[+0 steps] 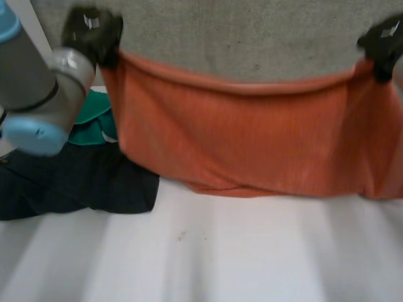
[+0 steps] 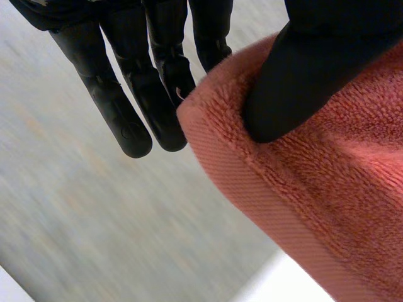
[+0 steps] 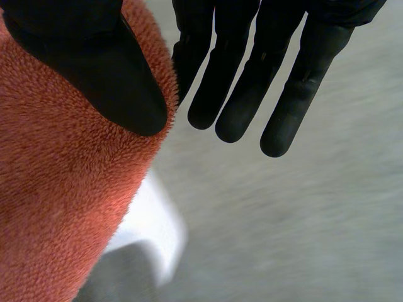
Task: Fold the laundry.
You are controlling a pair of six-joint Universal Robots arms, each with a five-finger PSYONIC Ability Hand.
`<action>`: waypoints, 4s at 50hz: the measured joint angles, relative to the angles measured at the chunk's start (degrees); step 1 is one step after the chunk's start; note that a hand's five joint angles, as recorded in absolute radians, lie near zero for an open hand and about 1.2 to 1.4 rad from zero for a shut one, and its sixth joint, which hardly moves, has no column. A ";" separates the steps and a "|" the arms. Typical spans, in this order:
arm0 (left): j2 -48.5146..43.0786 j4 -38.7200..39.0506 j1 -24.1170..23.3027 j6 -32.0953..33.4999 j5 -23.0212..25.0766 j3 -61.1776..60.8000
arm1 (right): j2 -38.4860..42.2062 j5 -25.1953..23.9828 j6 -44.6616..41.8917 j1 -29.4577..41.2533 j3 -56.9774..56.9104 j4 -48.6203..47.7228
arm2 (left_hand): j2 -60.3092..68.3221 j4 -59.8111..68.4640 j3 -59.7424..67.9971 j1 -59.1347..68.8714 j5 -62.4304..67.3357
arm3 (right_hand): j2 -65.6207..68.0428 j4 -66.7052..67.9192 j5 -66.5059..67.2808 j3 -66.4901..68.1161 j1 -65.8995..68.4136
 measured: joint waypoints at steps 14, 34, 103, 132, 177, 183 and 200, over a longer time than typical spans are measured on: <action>-1.18 26.57 -0.05 -3.14 -5.83 7.98 | -3.72 2.98 5.49 0.89 3.83 -37.66 | 0.04 0.00 0.00 0.00 0.00 | 0.48 0.05 0.00 0.01 0.00; 11.77 23.33 1.88 -4.19 1.68 -45.59 | -1.82 1.80 9.25 1.07 37.09 -15.31 | 0.05 0.00 0.27 0.00 0.00 | 0.37 0.04 0.00 0.01 -0.08; 21.11 23.67 4.86 -4.49 6.66 -59.22 | 18.07 -19.45 -18.63 -7.09 14.27 5.21 | 0.06 0.01 0.28 0.00 0.00 | -0.08 -1.23 0.34 -1.19 1.30; 26.56 18.38 6.98 -3.99 8.54 -60.60 | 8.32 -23.13 -11.73 -7.15 22.42 -0.57 | 0.06 0.01 0.27 0.00 0.00 | -47.33 -49.01 -47.99 -48.22 -43.43; 24.46 18.55 7.13 -4.18 8.49 -60.05 | 17.38 -19.55 -11.69 -6.80 16.31 2.49 | 0.06 0.00 0.28 0.00 -0.01 | -34.68 -35.73 -33.20 -35.40 -30.36; 24.48 18.55 7.06 -4.18 8.49 -60.21 | 16.95 -19.56 -11.66 -6.93 17.07 2.42 | 0.06 0.00 0.28 0.00 -0.01 | -28.30 -29.52 -27.86 -29.17 -24.50; 27.01 15.66 7.11 -3.92 8.41 -60.86 | 9.19 -18.51 -11.95 -10.86 24.41 3.68 | 0.06 0.01 0.28 0.00 -0.01 | 0.11 -0.36 0.61 -0.46 1.30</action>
